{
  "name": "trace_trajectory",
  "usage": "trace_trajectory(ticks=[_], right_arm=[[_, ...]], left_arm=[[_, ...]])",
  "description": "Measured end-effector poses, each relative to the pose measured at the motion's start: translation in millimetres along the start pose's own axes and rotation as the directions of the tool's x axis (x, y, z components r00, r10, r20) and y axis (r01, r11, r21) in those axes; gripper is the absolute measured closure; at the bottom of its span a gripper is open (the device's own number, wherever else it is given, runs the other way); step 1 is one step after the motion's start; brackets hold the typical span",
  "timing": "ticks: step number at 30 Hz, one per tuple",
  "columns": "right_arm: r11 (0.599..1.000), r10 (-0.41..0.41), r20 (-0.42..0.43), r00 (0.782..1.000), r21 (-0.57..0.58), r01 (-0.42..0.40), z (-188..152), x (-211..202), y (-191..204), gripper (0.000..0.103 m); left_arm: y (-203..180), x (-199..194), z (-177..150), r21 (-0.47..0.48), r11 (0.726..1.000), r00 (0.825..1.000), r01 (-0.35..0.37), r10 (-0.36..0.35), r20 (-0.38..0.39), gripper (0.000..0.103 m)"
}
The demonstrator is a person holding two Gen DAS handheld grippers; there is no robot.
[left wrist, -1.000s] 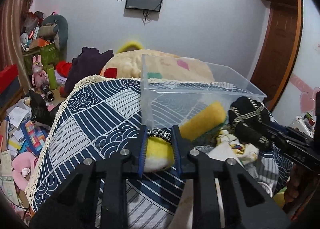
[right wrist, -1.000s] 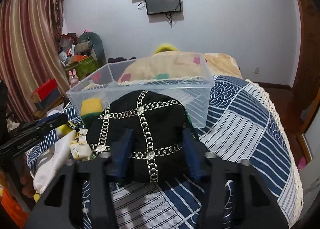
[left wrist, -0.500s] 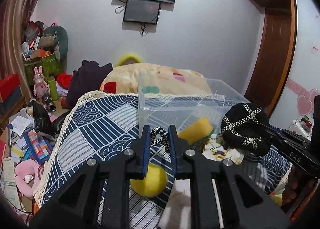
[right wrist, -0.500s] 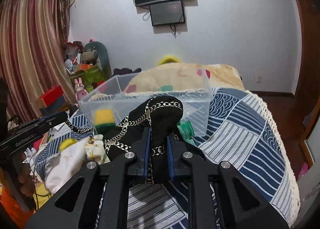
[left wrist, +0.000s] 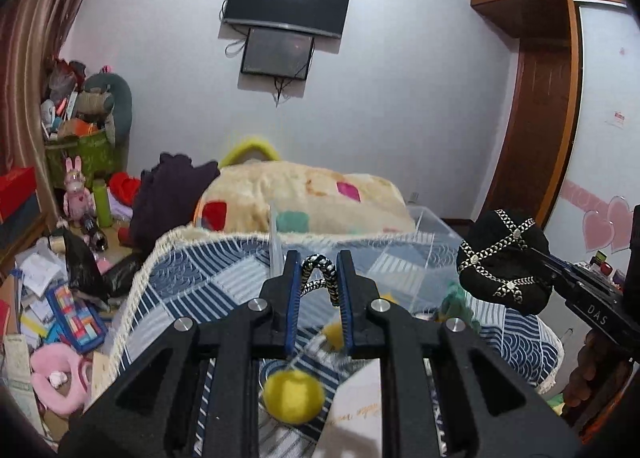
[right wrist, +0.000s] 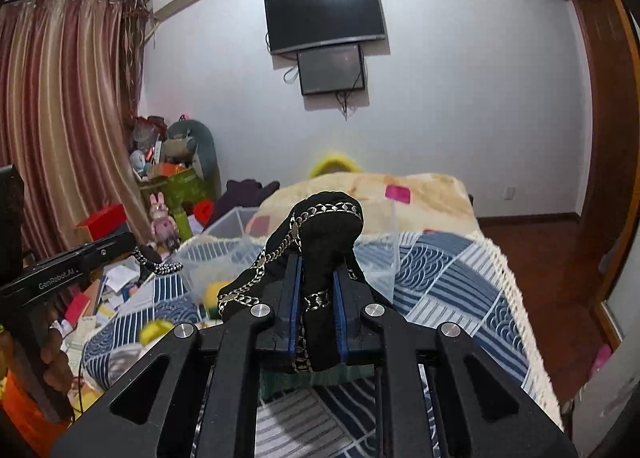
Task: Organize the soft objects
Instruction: 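Lower the cap into the clear box with the right tool while the left tool drops the bracelet in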
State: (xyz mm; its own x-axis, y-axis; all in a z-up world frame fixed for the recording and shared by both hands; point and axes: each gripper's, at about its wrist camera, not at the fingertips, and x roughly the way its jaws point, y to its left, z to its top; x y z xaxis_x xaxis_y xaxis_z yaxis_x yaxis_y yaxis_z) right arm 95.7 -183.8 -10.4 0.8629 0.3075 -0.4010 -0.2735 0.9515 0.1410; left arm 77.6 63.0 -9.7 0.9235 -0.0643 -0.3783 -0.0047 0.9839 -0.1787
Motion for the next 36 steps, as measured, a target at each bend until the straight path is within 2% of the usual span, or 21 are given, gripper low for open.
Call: trace_trajectory(ticks=[9,15,22,28,36], right_arm=[[1.000,0.008,0.016,1.000,-0.002,-0.008,25.7,22.6,-3.3,0.090],[1.000,0.008,-0.032,0.999,0.004,-0.008,38.2,52.8,-9.5,0.090],[1.000,-0.010,-0.093,0.996,-0.011,0.009,34.3,77.4,-10.5,0.090],[1.000,-0.010,-0.172,0.985,-0.014,0.008,25.9,99.8,-11.4,0.090],[0.997,-0.055,-0.249,0.967,-0.063,0.041,16.6,121.0,-7.7,0.090]], left_arm=[[0.5,15.2,26.3,0.027,1.000,1.000,0.002,-0.002,-0.002,0.086],[3.8,40.4,36.7,0.029,0.999,0.999,-0.012,0.013,-0.038,0.086],[1.6,73.0,34.5,0.061,0.998,0.994,-0.021,0.027,-0.105,0.086],[-5.4,100.6,24.3,0.114,0.993,0.984,-0.026,0.045,-0.172,0.086],[-1.5,130.9,14.3,0.104,0.994,0.961,-0.025,0.053,-0.272,0.086]])
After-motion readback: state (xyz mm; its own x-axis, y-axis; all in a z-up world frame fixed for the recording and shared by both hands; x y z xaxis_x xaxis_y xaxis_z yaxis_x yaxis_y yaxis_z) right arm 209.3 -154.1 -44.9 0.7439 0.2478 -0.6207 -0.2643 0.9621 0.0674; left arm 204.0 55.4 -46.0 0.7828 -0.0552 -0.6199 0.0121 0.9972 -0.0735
